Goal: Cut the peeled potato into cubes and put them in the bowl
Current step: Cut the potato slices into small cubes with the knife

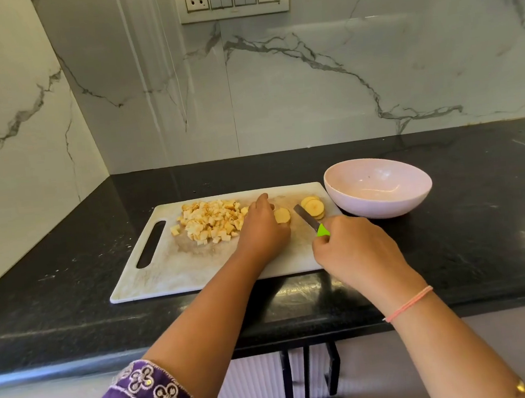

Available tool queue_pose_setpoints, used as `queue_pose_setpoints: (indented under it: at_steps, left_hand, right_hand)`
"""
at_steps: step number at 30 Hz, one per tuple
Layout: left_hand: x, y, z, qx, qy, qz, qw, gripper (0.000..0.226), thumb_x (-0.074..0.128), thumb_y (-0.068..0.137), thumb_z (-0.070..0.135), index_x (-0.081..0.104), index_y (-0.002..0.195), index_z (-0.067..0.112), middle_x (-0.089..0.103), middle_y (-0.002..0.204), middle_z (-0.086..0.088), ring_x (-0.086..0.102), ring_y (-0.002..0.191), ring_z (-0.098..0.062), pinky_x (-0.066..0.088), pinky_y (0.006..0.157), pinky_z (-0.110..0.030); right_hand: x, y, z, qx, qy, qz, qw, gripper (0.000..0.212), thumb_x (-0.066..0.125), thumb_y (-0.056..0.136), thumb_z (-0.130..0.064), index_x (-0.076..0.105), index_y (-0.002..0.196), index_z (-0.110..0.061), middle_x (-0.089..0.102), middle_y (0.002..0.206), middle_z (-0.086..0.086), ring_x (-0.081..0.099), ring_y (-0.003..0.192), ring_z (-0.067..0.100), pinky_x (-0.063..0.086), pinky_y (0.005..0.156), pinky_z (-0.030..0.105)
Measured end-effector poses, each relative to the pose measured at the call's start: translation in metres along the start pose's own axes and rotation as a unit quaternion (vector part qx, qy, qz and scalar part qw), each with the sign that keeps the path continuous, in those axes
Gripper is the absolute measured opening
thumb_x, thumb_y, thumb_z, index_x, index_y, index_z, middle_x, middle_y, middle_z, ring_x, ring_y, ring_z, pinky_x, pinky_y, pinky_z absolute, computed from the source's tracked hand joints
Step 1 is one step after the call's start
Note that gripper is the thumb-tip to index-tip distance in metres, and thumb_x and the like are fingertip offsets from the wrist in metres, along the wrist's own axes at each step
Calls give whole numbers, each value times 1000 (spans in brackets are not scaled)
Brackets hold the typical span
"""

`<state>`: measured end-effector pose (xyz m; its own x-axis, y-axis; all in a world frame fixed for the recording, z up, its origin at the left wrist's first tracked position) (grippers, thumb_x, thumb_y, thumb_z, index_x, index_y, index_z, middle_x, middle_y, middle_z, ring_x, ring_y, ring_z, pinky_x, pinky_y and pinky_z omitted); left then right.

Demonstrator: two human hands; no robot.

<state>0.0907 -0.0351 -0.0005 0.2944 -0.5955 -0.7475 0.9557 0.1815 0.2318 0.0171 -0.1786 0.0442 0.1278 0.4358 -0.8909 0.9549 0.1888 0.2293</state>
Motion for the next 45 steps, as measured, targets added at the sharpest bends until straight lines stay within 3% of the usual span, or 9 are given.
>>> queue_pose_setpoints:
  at_steps: [3,10,13,20,25,31,37,41,45]
  left_hand:
    - [-2,-5,2,13,-3,2,1000,69,55,88,16,22,149,11,40,145,-7,38,132,-22,35,107,-32]
    - [-19,-9,13,23,124,86,988,69,57,90,43,30,143,8,48,137,-10,45,125,-27,38,100,-33]
    - [-19,-10,13,19,130,85,988,68,59,90,41,31,141,7,54,130,-12,50,119,-28,41,93,-33]
    - [-17,-11,12,17,108,77,991,61,57,90,36,34,139,8,58,123,-9,53,113,-25,42,89,-31]
    - [-18,-2,17,28,101,49,993,58,57,87,30,36,137,10,58,122,-7,54,110,-23,42,83,-29]
    - [-15,5,13,49,133,-9,990,56,60,84,31,46,136,16,55,130,-2,52,115,-19,43,88,-28]
    - [-16,-2,14,83,118,14,989,46,58,85,28,55,129,14,59,125,-4,55,113,-19,44,91,-29]
    - [-18,-4,13,93,128,22,987,44,57,86,27,57,128,13,60,124,-5,56,112,-20,46,90,-30]
    - [-24,-7,15,105,141,56,983,36,56,88,32,65,118,14,66,116,-3,59,105,-20,49,84,-30]
  right_hand:
    - [8,0,3,6,5,-10,1000,20,42,92,-27,49,78,-14,46,72,1,53,74,26,28,51,28]
    - [9,4,2,3,-5,-14,1000,24,42,92,-26,41,70,-17,44,67,-1,43,61,18,24,47,28]
    - [7,6,4,5,-3,1,1000,21,41,93,-27,47,78,-15,45,69,0,50,72,24,26,50,27]
    - [14,23,-3,-19,-62,-1,998,25,40,95,-29,59,103,-14,62,97,7,56,87,28,35,64,30]
    - [15,20,-5,-41,-46,8,998,28,41,95,-30,60,111,-18,51,84,1,47,76,22,35,63,29]
    - [16,18,0,-32,-44,24,998,29,40,95,-31,60,111,-18,51,84,2,54,80,24,37,64,29]
    - [18,19,1,-30,-32,14,999,33,39,96,-32,59,118,-19,57,90,5,54,84,25,39,66,30]
    - [18,20,2,-16,-41,25,999,32,39,96,-31,59,117,-18,55,88,5,46,76,23,36,64,30]
    - [15,24,-3,-20,-42,32,998,32,39,96,-31,60,117,-19,61,94,7,54,82,26,35,63,29]
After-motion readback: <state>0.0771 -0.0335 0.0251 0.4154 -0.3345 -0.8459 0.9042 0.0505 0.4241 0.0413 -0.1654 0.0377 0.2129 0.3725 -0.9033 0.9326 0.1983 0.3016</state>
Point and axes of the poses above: each hand's wrist, its own y-axis towards the middle knuckle, its own x-axis out of the palm, z = x × y, the point moved 10 cm from there along y, towards the middle knuckle
